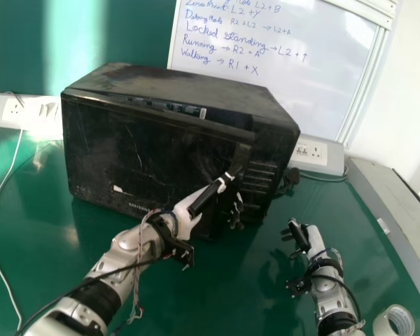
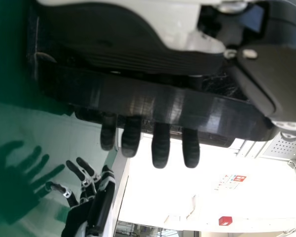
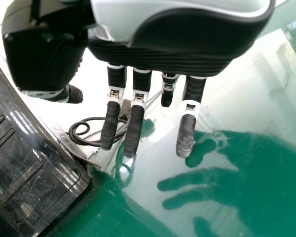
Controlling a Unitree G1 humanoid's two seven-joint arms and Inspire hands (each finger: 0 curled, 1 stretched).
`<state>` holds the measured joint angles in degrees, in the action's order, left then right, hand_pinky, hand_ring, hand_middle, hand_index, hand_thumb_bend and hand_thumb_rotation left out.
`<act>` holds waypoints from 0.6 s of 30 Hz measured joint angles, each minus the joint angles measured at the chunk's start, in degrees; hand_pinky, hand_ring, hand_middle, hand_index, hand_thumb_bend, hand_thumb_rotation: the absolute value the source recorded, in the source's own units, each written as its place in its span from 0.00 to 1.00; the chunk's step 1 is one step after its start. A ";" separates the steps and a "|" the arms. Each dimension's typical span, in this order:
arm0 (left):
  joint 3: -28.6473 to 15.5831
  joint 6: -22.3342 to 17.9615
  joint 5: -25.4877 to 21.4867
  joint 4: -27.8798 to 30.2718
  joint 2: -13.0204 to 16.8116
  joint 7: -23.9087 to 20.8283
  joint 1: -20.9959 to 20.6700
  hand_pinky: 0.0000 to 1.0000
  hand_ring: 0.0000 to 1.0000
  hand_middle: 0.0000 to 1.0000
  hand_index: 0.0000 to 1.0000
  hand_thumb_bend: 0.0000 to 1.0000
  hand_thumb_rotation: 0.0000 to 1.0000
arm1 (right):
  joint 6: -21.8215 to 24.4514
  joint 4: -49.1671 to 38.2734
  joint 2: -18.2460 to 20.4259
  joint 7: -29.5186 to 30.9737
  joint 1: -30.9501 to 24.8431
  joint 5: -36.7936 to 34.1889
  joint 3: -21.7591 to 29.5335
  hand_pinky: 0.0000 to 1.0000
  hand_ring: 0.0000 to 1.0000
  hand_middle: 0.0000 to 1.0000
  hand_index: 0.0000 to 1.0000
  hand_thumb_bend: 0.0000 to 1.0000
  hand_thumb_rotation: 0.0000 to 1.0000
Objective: Open the door of oven
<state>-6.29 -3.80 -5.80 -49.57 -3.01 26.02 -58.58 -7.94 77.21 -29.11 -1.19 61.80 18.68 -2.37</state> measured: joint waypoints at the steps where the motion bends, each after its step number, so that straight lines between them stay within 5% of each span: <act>1: 0.27 0.48 -0.03 1.14 -0.05 -0.01 0.63 0.01 0.05 0.10 0.12 0.77 0.77 | 0.01 0.00 0.00 0.00 0.00 0.00 0.00 0.31 0.38 0.49 0.49 0.51 0.15; 6: 1.64 3.91 -0.12 8.07 0.01 0.29 4.00 0.01 0.06 0.11 0.13 0.73 0.79 | 0.07 0.00 0.00 0.00 0.02 -0.03 0.10 0.32 0.39 0.50 0.49 0.51 0.15; 14: 3.64 16.06 -0.81 25.06 0.56 -1.55 11.20 0.00 0.05 0.09 0.10 0.71 0.81 | 0.05 -0.01 0.00 0.01 0.09 -0.01 0.03 0.32 0.38 0.49 0.49 0.51 0.15; 18: 4.53 17.06 -0.77 29.40 0.97 -2.79 13.96 0.00 0.05 0.09 0.10 0.69 0.82 | 0.08 0.01 -0.03 0.00 0.09 -0.02 0.07 0.33 0.39 0.50 0.49 0.51 0.15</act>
<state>-1.76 13.26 -6.57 -20.17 -2.04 23.22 -44.62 -7.86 77.21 -29.14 -1.18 61.89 18.65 -2.29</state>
